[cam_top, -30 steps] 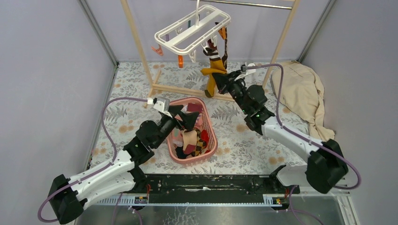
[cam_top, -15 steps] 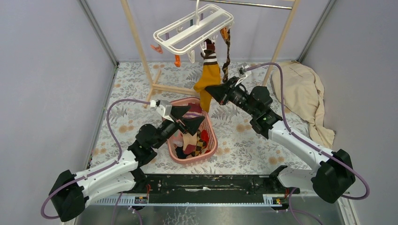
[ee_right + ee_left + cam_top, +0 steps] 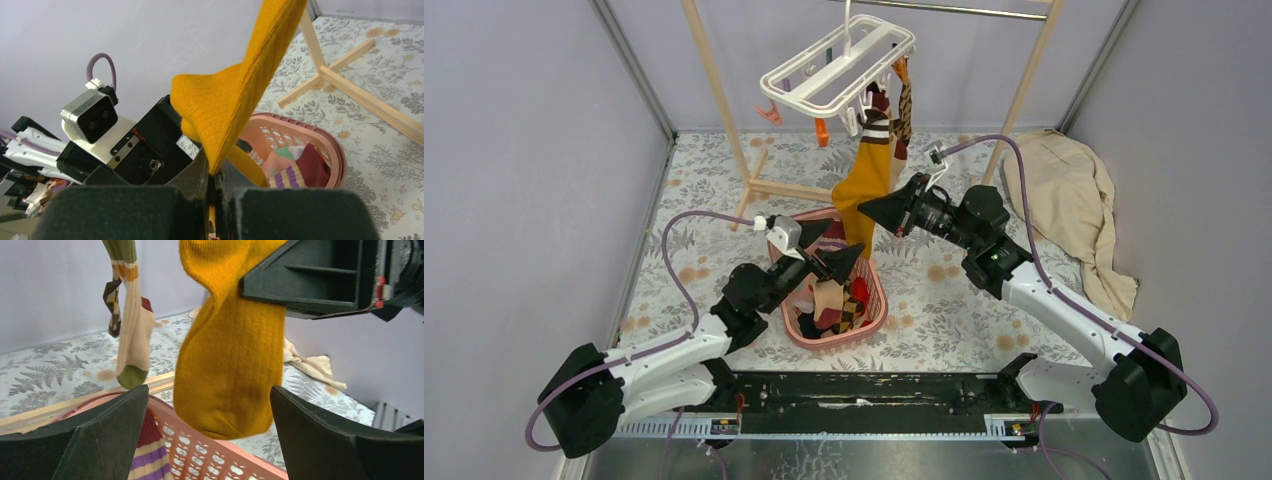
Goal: Remove the socks clipped to the hanger
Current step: Remove the sock from the hanger.
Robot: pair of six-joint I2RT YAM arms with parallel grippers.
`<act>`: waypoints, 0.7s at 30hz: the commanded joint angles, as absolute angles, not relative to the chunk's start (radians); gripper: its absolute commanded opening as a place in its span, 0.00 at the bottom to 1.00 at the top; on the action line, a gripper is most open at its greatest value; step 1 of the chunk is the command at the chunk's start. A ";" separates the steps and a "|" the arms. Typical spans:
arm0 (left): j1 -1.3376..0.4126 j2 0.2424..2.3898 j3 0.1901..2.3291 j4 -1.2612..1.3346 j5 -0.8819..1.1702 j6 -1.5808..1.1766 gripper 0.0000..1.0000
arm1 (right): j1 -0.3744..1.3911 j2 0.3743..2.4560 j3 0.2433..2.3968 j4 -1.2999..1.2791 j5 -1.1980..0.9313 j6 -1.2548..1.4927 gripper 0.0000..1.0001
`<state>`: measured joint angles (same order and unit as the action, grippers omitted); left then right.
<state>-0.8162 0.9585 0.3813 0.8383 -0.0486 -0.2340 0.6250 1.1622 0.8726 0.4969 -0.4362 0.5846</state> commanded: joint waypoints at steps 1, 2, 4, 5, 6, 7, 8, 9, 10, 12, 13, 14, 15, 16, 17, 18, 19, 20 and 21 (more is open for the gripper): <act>-0.799 0.999 0.428 0.971 -0.072 -0.136 0.99 | 0.614 1.153 0.911 0.508 -0.505 0.614 0.00; -0.793 1.009 0.429 0.988 -0.064 -0.134 0.99 | 0.613 1.155 0.911 0.510 -0.509 0.617 0.00; -0.777 1.031 0.432 1.021 -0.025 -0.137 0.99 | 0.612 1.161 0.911 0.515 -0.513 0.623 0.00; -0.770 1.043 0.435 1.034 -0.008 -0.141 0.99 | 0.612 1.163 0.911 0.517 -0.516 0.626 0.00; -0.766 1.056 0.436 1.050 0.015 -0.144 0.99 | 0.610 1.166 0.910 0.522 -0.519 0.629 0.00; -0.761 1.066 0.437 1.062 0.034 -0.149 0.99 | 0.609 1.168 0.910 0.525 -0.520 0.631 0.00; -0.757 1.074 0.439 1.072 0.052 -0.155 0.99 | 0.609 1.169 0.909 0.526 -0.522 0.633 0.00; -0.750 1.084 0.440 1.083 0.068 -0.164 0.99 | 0.608 1.169 0.908 0.527 -0.522 0.632 0.00; -0.740 1.093 0.445 1.090 0.084 -0.173 0.97 | 0.605 1.171 0.909 0.528 -0.522 0.634 0.00; -0.721 1.108 0.459 1.091 0.115 -0.195 0.89 | 0.600 1.181 0.918 0.527 -0.521 0.639 0.00; -0.710 1.115 0.472 1.091 0.127 -0.210 0.82 | 0.599 1.188 0.928 0.522 -0.523 0.641 0.00; -0.695 1.121 0.483 1.088 0.150 -0.232 0.71 | 0.597 1.198 0.937 0.516 -0.523 0.644 0.00; -0.680 1.127 0.496 1.084 0.176 -0.258 0.58 | 0.597 1.207 0.943 0.511 -0.523 0.650 0.00; -0.669 1.132 0.512 1.072 0.198 -0.277 0.44 | 0.596 1.215 0.949 0.509 -0.525 0.654 0.00; -0.660 1.135 0.525 1.055 0.209 -0.292 0.32 | 0.595 1.225 0.953 0.509 -0.529 0.661 0.00; -0.657 1.138 0.539 1.036 0.213 -0.303 0.24 | 0.594 1.234 0.957 0.506 -0.529 0.662 0.00; -0.656 1.141 0.550 1.024 0.219 -0.313 0.18 | 0.595 1.242 0.962 0.499 -0.525 0.655 0.00; -0.656 1.147 0.560 1.020 0.232 -0.320 0.16 | 0.595 1.250 0.966 0.494 -0.524 0.649 0.00; -0.656 1.153 0.573 1.006 0.241 -0.322 0.15 | 0.592 1.259 0.973 0.486 -0.521 0.640 0.00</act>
